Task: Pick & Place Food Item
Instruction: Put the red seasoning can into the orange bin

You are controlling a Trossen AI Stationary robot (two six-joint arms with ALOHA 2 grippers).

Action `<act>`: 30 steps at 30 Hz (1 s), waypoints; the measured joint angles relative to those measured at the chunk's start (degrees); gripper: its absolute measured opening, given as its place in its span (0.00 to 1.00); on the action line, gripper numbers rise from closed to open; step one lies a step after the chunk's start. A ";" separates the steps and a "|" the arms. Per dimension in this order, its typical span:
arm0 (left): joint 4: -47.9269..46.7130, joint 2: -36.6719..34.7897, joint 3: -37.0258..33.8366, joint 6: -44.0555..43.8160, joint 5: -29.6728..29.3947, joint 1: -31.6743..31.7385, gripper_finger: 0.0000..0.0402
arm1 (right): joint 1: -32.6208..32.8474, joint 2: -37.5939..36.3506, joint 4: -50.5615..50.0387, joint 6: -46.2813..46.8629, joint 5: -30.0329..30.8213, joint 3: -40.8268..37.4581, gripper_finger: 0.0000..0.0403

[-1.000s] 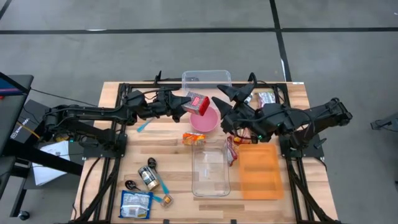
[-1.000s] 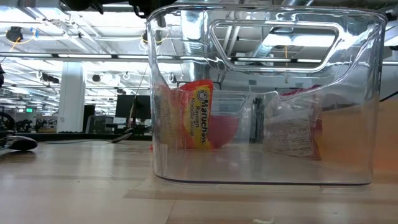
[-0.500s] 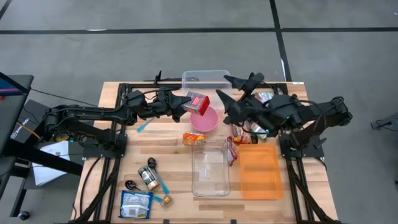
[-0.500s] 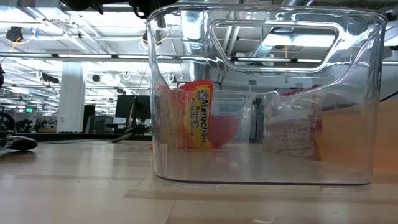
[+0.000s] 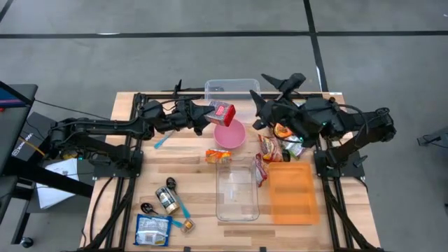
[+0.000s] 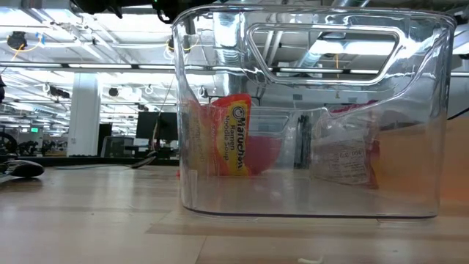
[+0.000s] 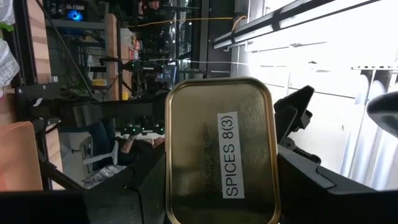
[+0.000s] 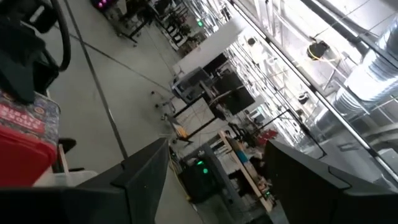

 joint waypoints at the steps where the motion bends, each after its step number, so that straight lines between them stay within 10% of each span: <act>1: 0.00 0.00 0.00 0.00 0.00 0.00 0.52 | 0.04 0.00 0.38 -0.02 -0.02 0.00 0.65; 27: 1.79 0.00 0.00 2.43 0.46 0.00 0.53 | -1.19 0.75 4.90 -3.31 -3.08 -0.06 0.65; 30: 1.81 0.00 0.00 2.45 0.46 0.00 0.53 | -1.19 0.78 5.54 8.62 -2.30 -0.04 0.65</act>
